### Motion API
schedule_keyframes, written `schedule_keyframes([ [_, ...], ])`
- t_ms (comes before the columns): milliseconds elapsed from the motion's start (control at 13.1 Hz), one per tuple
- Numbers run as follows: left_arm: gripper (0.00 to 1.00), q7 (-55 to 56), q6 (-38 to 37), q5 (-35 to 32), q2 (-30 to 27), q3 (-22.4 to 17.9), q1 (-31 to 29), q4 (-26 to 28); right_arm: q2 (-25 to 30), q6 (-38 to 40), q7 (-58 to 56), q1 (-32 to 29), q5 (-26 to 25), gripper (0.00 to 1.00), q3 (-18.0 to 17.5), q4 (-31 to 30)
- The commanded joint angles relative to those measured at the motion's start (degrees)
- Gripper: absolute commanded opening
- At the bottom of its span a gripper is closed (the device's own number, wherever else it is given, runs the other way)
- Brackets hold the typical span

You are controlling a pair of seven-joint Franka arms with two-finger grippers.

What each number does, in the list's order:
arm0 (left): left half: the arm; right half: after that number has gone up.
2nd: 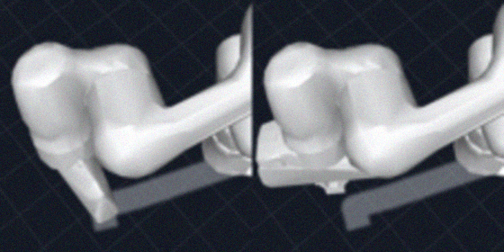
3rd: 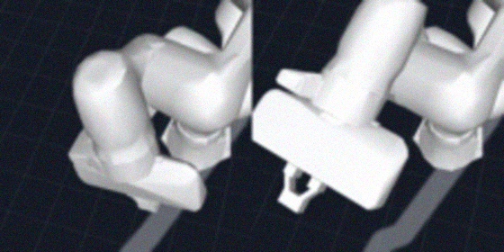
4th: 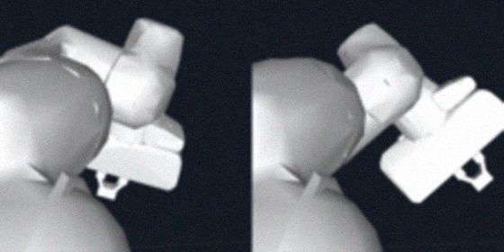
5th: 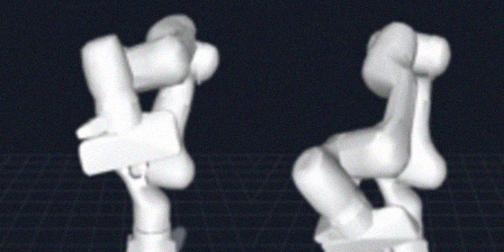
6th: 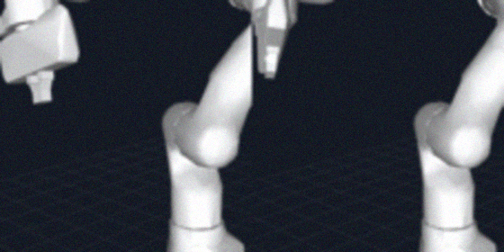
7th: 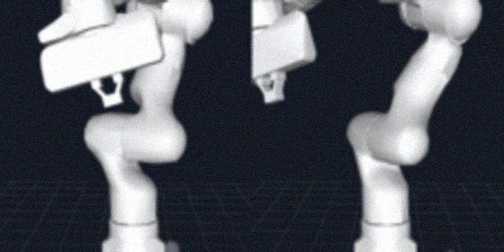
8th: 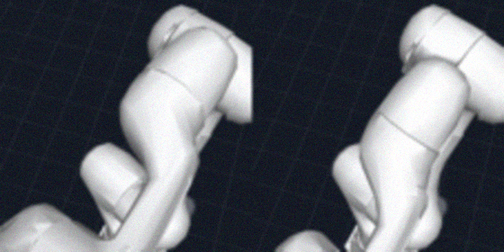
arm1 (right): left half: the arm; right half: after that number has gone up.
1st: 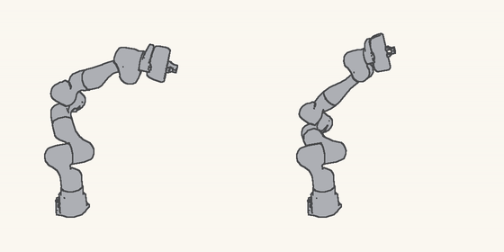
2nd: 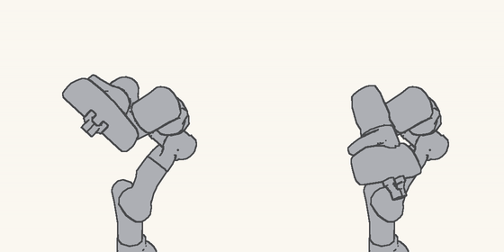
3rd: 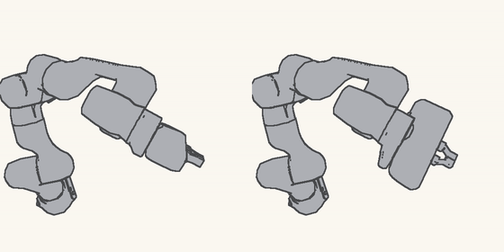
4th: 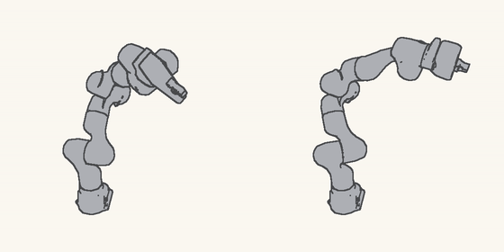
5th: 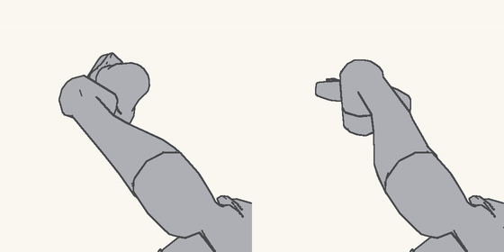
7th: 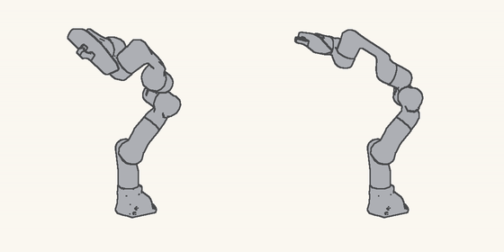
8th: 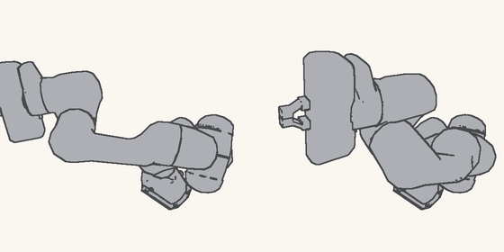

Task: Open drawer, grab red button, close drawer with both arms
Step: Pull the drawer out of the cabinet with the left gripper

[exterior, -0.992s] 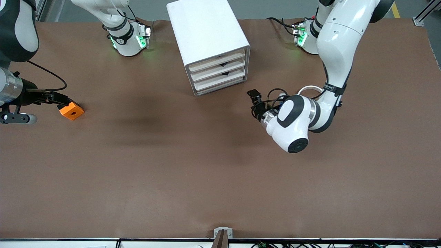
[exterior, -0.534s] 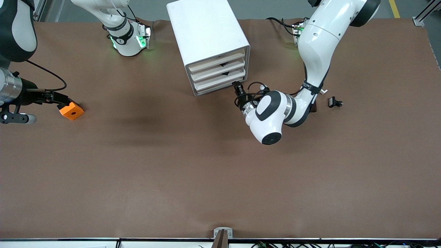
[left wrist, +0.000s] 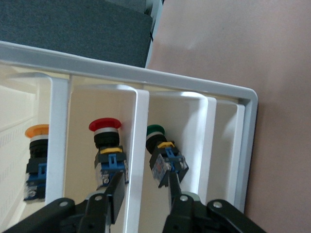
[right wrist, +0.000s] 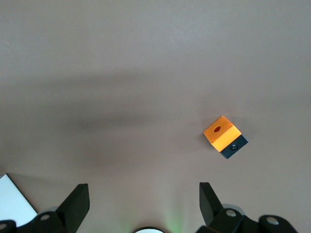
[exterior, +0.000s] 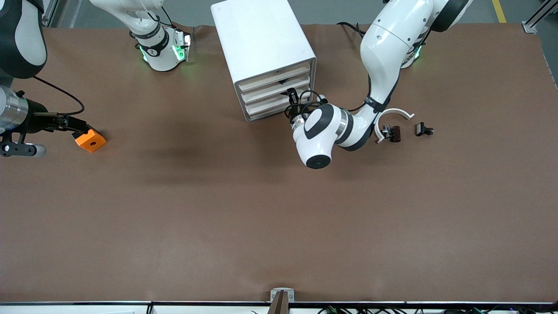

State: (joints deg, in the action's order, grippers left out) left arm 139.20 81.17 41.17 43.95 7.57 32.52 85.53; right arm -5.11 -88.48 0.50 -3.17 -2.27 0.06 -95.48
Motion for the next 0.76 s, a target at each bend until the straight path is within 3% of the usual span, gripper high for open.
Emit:
schedule_keyframes([
  [0,0.36,-0.7,-0.5,1.0,-1.1,0.3,-0.4,2.2,-0.3,0.8,0.6,-0.3,1.0,1.00,-0.1,0.6],
  [686,0.32,-0.8,0.2,0.9,-1.2,1.5,1.0,3.0,-0.3,0.8,0.5,-0.5,1.0,1.00,-0.1,0.6],
])
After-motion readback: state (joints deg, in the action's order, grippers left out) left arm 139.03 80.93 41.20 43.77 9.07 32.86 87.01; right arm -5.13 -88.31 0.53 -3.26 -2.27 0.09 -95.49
